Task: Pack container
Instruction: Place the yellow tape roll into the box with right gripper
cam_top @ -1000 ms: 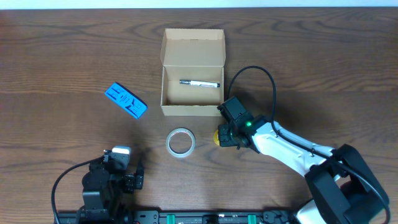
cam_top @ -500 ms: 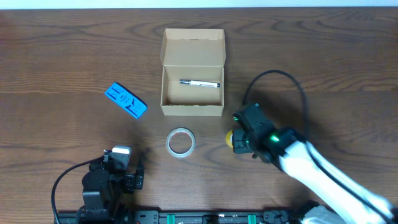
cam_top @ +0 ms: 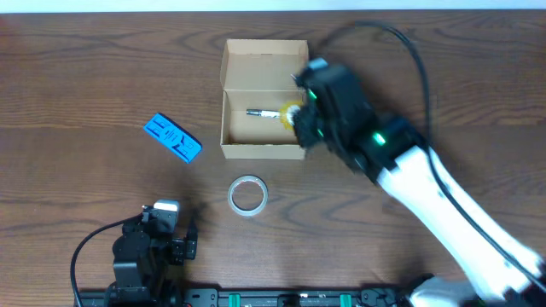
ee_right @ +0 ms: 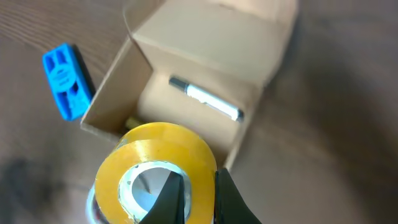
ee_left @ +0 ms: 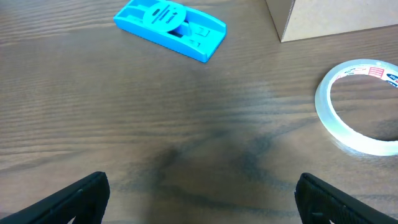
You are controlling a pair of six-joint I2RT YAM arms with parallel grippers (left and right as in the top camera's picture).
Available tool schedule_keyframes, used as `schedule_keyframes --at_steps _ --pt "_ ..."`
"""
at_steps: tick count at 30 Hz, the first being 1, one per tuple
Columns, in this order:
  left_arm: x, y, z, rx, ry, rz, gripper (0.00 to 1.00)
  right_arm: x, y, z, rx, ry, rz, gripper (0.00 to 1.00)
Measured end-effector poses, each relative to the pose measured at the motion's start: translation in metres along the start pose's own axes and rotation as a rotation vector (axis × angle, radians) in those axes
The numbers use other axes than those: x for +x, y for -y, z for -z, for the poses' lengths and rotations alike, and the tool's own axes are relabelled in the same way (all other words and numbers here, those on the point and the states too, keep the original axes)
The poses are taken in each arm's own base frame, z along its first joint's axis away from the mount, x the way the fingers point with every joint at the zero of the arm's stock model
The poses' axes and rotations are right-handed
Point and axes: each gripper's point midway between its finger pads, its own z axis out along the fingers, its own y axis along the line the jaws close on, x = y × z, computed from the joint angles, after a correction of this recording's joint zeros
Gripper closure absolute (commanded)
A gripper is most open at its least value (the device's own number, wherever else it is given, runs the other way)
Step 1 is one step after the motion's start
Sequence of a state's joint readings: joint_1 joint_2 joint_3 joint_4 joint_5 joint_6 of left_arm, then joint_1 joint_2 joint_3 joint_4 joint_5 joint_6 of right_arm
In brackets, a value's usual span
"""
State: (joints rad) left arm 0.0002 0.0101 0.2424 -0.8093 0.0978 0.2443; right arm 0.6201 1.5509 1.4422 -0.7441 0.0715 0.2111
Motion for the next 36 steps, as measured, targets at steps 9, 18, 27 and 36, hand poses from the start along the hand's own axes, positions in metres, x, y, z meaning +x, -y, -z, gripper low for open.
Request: schedule_keyframes --at_steps 9,18,27,36 --pt "0.000 0.000 0.000 0.000 0.000 0.000 0.05 0.011 -0.004 -0.086 0.028 -0.167 0.084 0.99" --pt "0.000 0.000 0.000 0.000 0.000 0.000 0.05 0.053 0.001 -0.130 0.049 -0.311 0.108 0.99" --pt "0.000 0.000 0.000 0.000 0.000 0.000 0.05 0.059 0.002 -0.137 0.053 -0.331 0.110 0.87" --pt "0.000 0.000 0.000 0.000 0.000 0.000 0.04 0.059 0.003 -0.137 0.053 -0.331 0.130 0.54"
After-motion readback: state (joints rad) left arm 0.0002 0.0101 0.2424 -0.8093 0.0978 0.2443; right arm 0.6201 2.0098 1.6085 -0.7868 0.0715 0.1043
